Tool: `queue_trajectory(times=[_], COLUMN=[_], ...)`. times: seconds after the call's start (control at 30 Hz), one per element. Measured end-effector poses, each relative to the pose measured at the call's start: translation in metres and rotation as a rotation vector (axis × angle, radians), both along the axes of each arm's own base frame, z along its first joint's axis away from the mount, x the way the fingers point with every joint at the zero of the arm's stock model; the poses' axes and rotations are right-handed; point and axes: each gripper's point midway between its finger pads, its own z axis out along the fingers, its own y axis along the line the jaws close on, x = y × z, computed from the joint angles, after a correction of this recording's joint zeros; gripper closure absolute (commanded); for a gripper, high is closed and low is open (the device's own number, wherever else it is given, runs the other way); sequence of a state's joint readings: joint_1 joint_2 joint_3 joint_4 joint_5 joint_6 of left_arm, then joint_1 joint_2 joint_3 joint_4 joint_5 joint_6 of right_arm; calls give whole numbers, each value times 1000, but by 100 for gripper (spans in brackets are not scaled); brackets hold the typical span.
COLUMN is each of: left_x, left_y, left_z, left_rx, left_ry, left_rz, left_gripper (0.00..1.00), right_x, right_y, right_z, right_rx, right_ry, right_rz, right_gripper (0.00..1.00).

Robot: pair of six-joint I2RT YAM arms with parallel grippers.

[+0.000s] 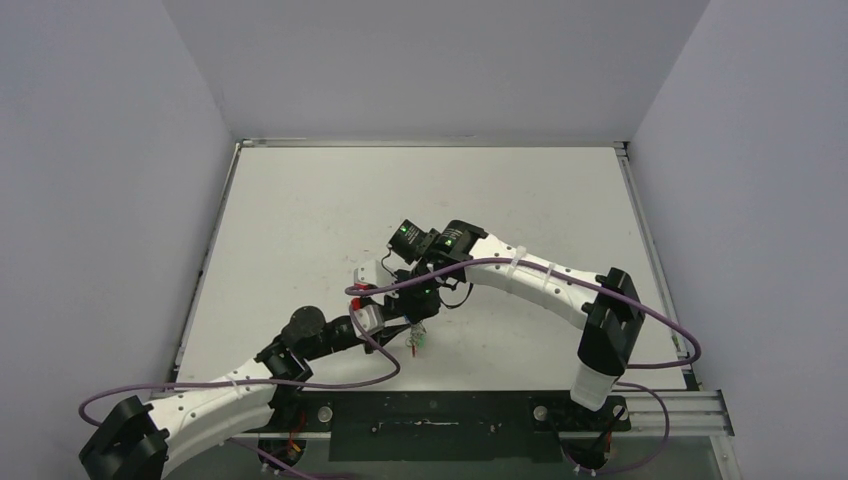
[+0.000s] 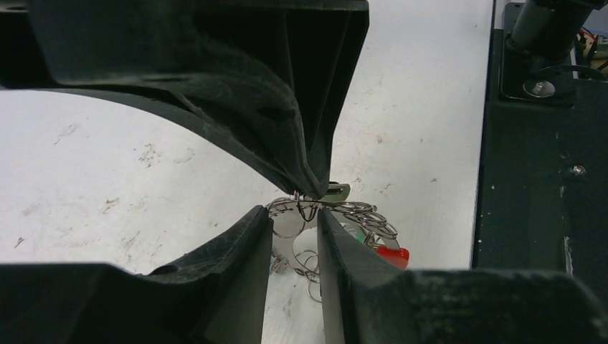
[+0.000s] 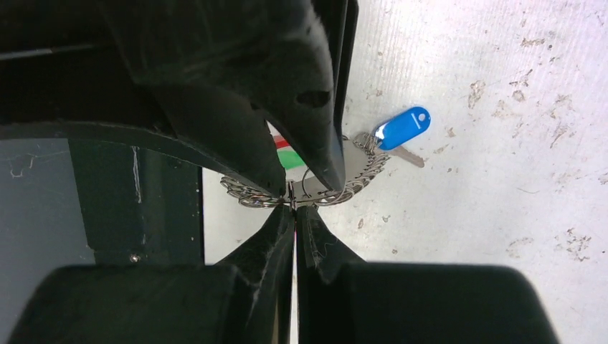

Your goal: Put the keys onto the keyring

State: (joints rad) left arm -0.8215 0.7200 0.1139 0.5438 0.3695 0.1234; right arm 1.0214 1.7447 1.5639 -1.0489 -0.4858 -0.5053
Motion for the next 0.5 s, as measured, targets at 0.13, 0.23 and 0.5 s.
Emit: queue_trajectory(times=[0.13, 0.23, 0.5], left_x=[-2, -3, -4], left_y=[-4, -6, -10], left_z=[-5, -12, -11], left_rx=[12, 28, 20], left_ry=[9, 27, 25], left_rz=[-25, -39, -55], left_gripper=[85, 90, 81], right_x=[0, -2, -3], right_y=[1, 2, 3], right_z=[0, 0, -1], right_rx=[-2, -3, -7], right_ry=[2, -2, -7], right_rz=[-7, -4, -4], right_gripper=[100, 100, 100])
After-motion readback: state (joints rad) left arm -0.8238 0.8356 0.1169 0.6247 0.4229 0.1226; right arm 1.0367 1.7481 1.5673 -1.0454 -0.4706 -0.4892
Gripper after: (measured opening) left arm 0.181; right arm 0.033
